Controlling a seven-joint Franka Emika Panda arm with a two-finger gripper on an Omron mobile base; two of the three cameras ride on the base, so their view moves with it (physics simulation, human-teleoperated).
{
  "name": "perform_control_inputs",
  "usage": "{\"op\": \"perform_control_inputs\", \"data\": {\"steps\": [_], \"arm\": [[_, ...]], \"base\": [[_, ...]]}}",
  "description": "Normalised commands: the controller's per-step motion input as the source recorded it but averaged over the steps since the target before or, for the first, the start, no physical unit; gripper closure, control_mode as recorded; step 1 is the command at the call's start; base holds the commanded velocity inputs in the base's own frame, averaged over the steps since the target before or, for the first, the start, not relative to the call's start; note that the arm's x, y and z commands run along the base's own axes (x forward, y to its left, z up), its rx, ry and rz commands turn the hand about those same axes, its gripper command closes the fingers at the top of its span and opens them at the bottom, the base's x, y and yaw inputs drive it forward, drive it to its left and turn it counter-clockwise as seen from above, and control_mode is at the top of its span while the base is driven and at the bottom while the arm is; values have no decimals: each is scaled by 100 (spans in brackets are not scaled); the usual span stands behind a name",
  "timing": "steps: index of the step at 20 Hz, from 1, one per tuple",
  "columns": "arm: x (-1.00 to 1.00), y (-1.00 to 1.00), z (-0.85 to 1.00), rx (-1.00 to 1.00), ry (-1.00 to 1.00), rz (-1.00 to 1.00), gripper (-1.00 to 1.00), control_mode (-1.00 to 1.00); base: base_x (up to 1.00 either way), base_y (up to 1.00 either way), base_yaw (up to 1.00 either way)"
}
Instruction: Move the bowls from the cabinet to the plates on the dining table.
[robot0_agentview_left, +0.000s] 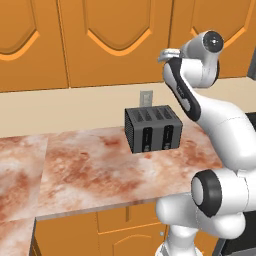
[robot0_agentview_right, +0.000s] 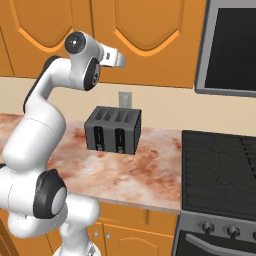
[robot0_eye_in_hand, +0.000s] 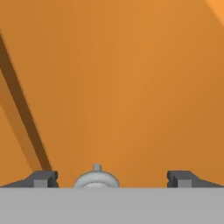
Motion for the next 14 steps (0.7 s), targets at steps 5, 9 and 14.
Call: {"op": "perform_control_inputs", "data": {"steps": [5,9,14], "arm": [[35,0,0,0,0,0,-100,-100],[32,0,-4,0,0,0,-100,-100],[26,0,-8,0,0,0,100,-100]], "base": [[0,0,0],[0,0,0],[0,0,0]]}}
